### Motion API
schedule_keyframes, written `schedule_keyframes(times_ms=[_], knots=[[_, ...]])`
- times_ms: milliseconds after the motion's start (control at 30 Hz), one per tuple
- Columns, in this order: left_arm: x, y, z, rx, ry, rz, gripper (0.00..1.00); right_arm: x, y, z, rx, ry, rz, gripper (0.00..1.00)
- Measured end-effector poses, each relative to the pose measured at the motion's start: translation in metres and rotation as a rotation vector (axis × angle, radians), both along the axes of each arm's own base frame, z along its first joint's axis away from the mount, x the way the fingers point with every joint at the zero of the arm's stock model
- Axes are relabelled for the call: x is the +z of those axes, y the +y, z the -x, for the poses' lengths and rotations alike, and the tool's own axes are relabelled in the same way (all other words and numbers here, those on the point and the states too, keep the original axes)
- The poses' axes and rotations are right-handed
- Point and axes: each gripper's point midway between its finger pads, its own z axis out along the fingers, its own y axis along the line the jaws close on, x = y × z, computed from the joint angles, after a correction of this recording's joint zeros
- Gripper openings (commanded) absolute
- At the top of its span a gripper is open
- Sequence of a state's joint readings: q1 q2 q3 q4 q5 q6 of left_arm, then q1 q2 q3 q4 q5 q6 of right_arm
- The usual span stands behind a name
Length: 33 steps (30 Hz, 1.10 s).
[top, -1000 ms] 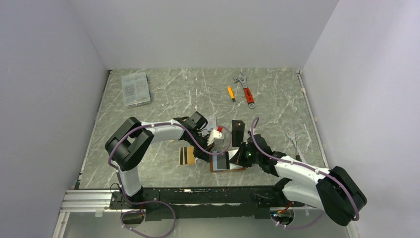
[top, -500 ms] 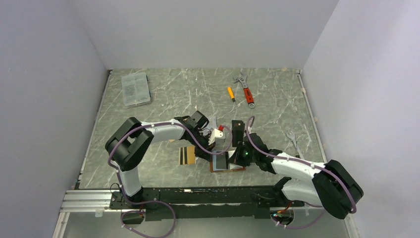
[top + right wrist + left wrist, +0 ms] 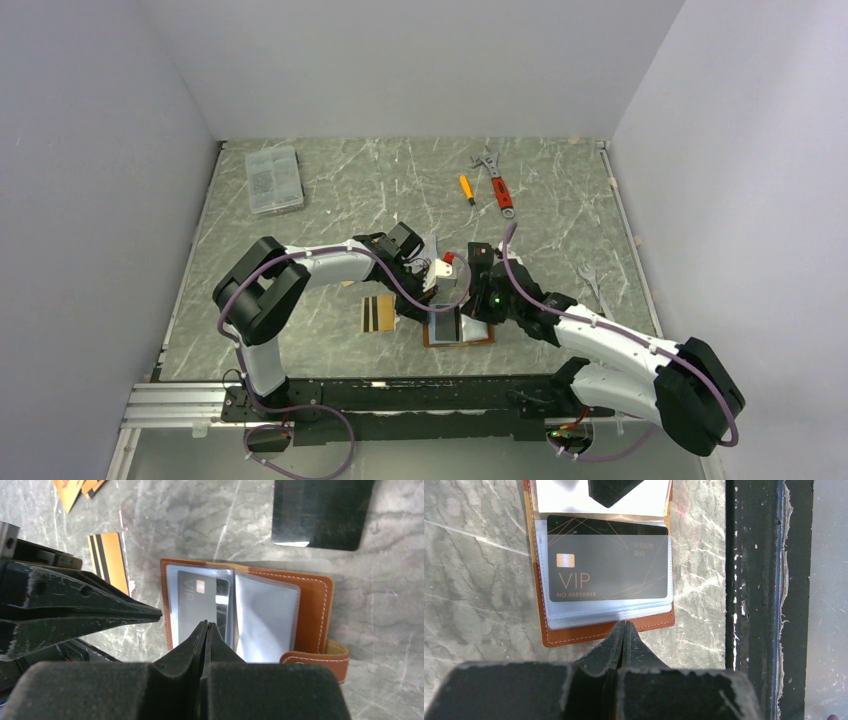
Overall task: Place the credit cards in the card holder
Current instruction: Turn over the card slot in the card holder.
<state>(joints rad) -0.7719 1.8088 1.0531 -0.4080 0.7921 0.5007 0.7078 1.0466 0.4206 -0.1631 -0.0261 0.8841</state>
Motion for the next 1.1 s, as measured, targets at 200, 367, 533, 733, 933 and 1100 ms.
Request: schedule_keyframes(times_ms=[200, 367, 533, 733, 933, 1100], knots=[[-0.001, 0.001, 0.001, 0.0, 0.001, -0.001, 0.0, -0.007, 0.009, 0.003, 0.035, 0.012, 0.011, 0.0], [0.001, 0.002, 0.001, 0.002, -0.003, 0.002, 0.0, -0.018, 0.01, 0.007, 0.043, 0.043, 0.036, 0.0], [0.004, 0.003, 0.001, 0.003, -0.008, 0.008, 0.0, -0.023, 0.01, 0.007, 0.042, 0.052, 0.043, 0.0], [0.005, 0.003, 0.001, 0.002, -0.011, 0.009, 0.0, -0.031, 0.009, 0.008, 0.04, 0.062, 0.049, 0.0], [0.004, 0.003, 0.001, 0.002, -0.013, 0.008, 0.0, -0.036, 0.008, 0.01, 0.032, 0.067, 0.044, 0.0], [0.005, 0.003, 0.001, 0.002, -0.012, 0.009, 0.0, -0.036, 0.009, 0.009, 0.03, 0.06, 0.034, 0.0]])
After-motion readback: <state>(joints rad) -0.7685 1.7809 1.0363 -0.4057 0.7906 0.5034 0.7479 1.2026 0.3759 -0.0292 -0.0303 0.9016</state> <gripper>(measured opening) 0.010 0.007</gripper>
